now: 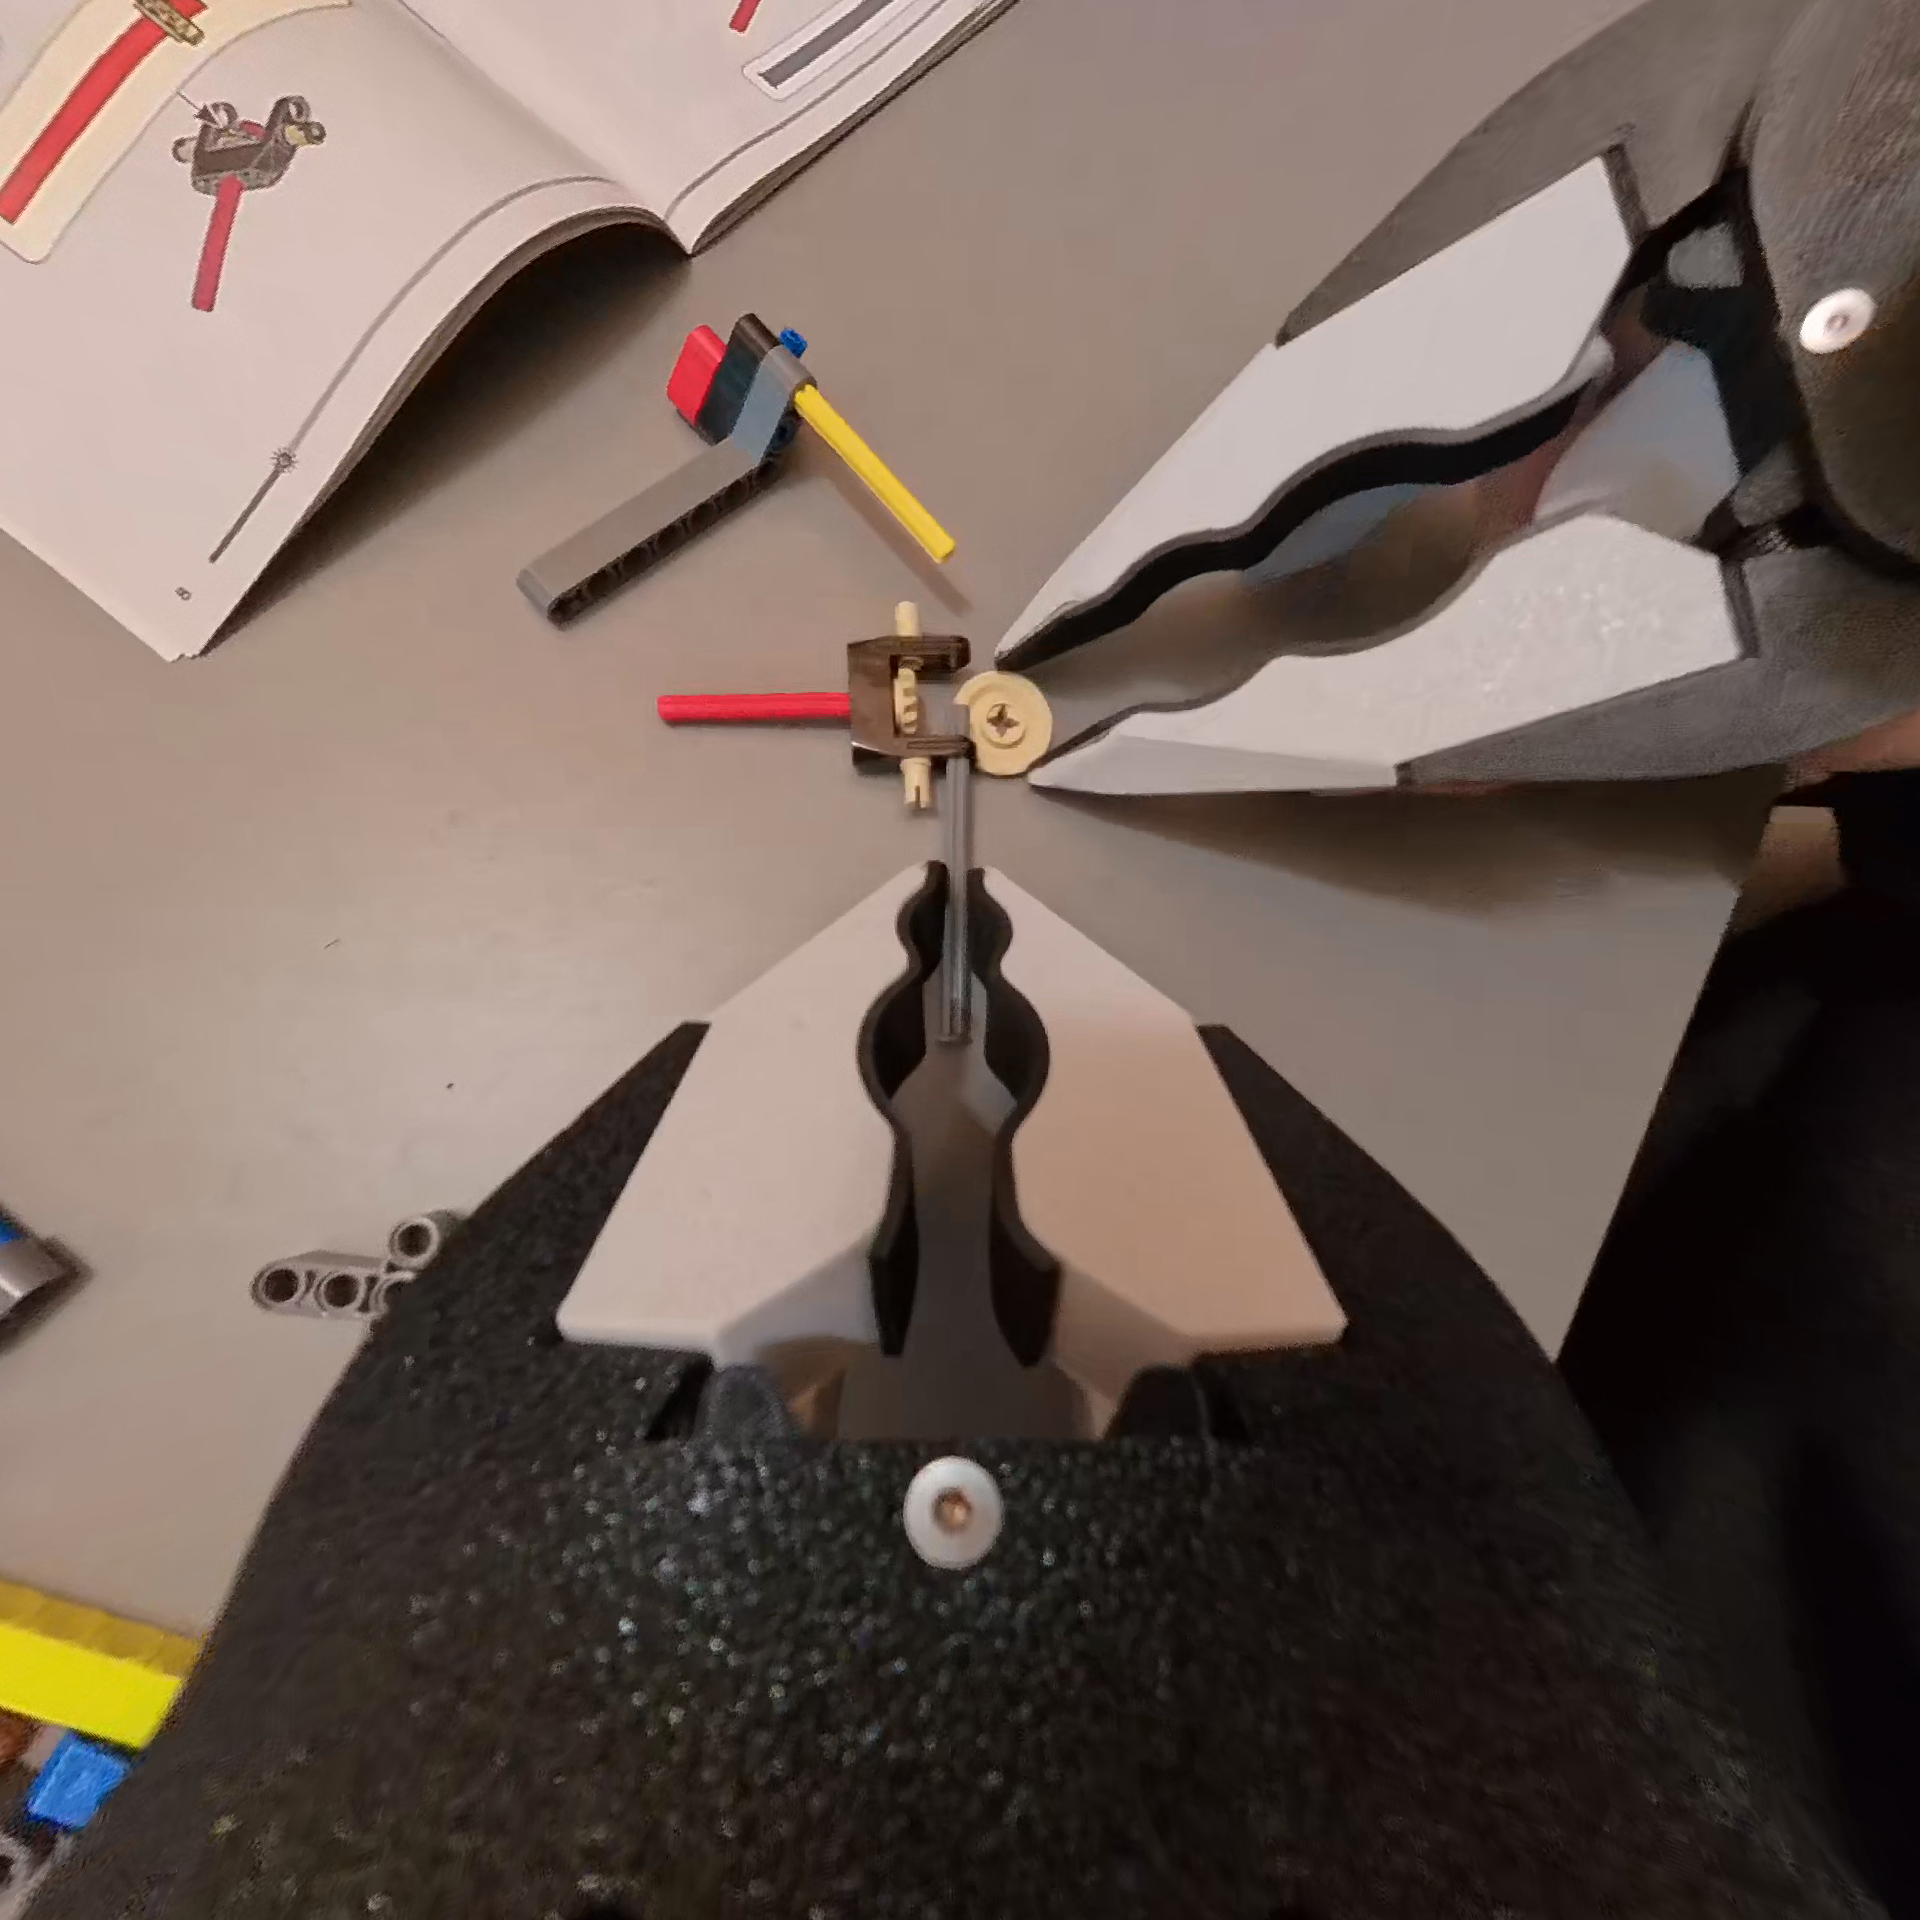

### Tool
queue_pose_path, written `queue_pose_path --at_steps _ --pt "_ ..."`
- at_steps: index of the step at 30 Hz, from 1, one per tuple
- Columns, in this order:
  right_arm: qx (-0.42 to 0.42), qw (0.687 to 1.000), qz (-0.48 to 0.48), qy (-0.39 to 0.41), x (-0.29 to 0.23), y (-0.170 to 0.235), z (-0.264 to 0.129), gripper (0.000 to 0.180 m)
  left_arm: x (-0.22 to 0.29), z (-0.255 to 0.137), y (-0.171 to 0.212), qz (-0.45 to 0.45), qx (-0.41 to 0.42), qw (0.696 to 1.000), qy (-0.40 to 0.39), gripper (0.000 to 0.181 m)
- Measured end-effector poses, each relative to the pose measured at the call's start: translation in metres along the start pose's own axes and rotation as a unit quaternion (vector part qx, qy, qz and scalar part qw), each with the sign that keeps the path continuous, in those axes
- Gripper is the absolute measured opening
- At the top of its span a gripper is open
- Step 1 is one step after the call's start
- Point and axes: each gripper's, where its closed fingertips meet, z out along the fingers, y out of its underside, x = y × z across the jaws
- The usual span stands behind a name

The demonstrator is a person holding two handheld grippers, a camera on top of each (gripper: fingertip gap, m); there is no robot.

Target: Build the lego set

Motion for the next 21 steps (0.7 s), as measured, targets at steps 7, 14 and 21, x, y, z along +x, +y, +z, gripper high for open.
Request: queue_pose_path --at_steps 7,14,21 --pt "0.011 0.973 -0.216 0.077 0.001 -0.007 0.001 0.017 0.004 -0.002 0.001 -0.007 -0.008 1.000 0.015 0.002" --pt "0.033 0.891 -0.420 0.167 -0.001 -0.014 0.002 0.017 0.004 -0.002 0.003 -0.012 -0.015 1.000 0.016 0.002" --pt "0.076 0.909 -0.392 0.119 -0.007 -0.016 0.002 0.014 0.002 -0.002 0.005 0.002 -0.023 1.000 0.016 0.002"
